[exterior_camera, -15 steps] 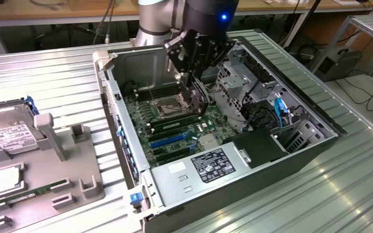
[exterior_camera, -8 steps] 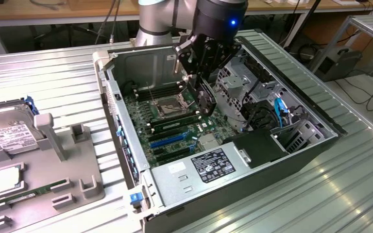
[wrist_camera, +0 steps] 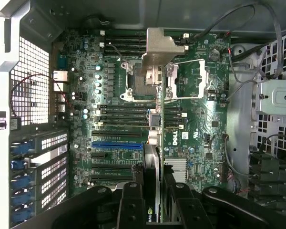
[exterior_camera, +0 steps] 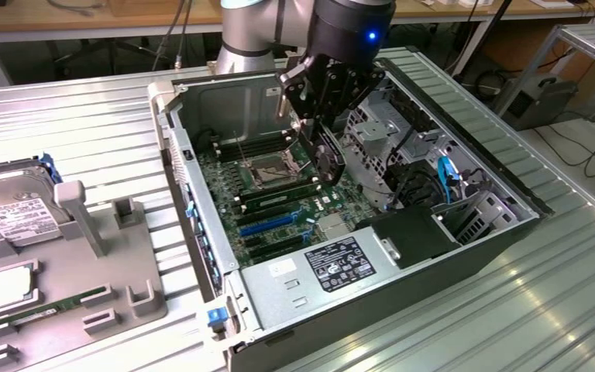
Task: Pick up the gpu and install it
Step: 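Insert the gpu into the slot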
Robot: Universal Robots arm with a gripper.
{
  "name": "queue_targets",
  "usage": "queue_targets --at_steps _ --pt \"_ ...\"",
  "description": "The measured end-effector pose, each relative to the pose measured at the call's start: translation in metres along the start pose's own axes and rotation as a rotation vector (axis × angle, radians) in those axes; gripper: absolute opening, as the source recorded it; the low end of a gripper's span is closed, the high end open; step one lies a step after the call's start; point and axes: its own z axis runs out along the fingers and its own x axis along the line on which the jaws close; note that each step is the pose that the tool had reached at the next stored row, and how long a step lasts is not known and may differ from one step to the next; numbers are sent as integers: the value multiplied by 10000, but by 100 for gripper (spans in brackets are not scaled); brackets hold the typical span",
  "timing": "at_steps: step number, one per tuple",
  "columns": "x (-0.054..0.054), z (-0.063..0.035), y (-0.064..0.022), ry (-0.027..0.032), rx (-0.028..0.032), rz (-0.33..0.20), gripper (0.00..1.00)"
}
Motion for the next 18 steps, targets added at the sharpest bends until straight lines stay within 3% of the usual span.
queue_targets --at_steps 7,18 --pt "0 0 0 1 1 -18 26" --pt "-1 22 -1 82 6 -2563 26"
